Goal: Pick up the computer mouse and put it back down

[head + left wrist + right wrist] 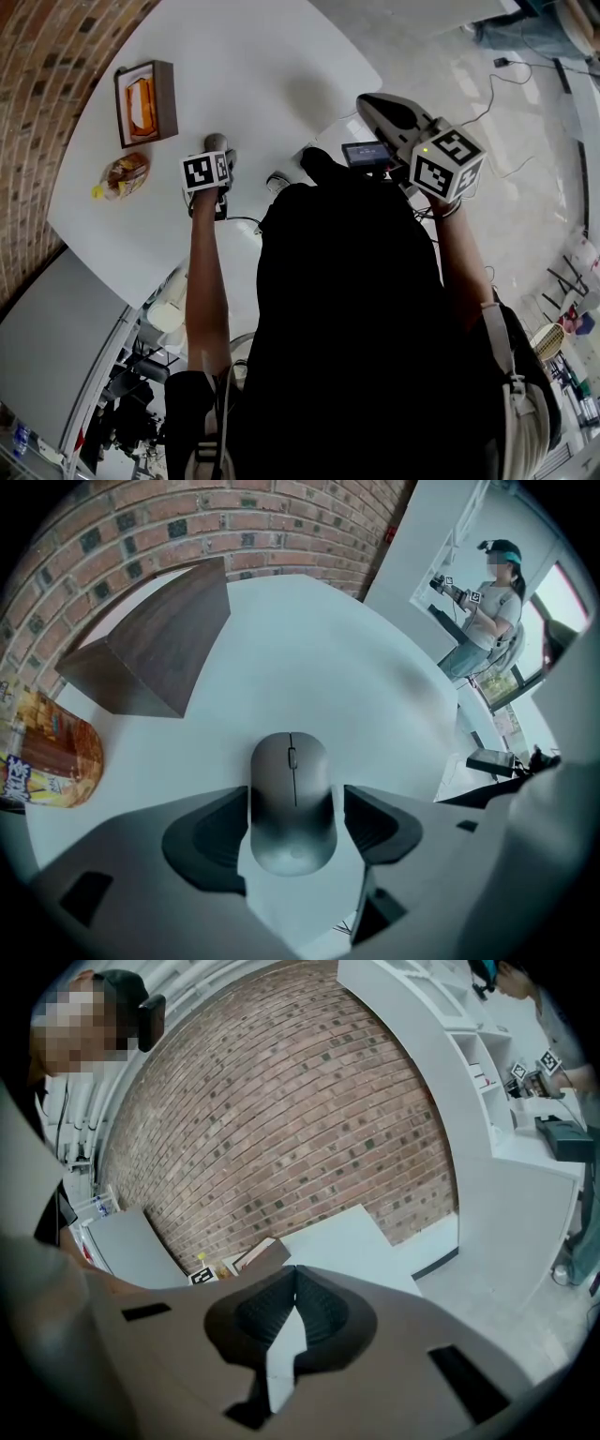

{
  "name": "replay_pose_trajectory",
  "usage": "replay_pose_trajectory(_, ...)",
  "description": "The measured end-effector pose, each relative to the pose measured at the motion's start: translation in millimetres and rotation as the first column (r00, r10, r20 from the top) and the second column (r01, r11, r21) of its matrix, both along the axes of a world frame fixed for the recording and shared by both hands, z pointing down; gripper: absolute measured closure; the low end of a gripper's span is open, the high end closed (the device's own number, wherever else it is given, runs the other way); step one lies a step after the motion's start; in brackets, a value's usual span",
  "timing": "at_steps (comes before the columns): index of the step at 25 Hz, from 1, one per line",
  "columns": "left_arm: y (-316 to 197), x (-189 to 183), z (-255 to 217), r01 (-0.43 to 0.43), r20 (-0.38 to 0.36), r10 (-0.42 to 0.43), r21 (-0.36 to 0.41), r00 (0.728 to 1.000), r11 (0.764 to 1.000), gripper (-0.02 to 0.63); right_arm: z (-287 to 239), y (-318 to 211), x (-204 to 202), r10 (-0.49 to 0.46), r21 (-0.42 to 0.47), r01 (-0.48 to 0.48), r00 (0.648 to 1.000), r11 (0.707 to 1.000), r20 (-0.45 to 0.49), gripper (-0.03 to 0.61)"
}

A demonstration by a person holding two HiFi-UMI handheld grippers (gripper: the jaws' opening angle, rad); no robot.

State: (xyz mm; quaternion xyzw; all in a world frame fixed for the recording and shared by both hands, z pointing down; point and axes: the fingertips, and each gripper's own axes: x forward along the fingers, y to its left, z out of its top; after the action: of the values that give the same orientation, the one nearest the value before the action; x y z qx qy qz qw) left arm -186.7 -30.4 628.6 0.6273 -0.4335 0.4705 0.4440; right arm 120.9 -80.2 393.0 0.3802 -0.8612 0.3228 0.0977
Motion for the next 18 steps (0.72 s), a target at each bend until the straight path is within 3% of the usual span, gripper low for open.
replay_pose_trajectory(7, -5.1, -11.7, -9.4, 0.044, 0.011, -0.045, 0.061, 0.999, 0.997, 0.296, -2.9, -0.3, -2.6, -0.004, 0.012, 0.004, 1.000, 1.000, 0.000, 0.561)
replay_pose_trajectory(18, 5.3, -14.1, -36.1, 0.069, -0.063, -0.062, 0.115, 0.996, 0.991, 0.300, -8.1, 3.1, -14.7, -0.011, 0.030, 0.011, 1.000, 0.999, 0.001, 0.562)
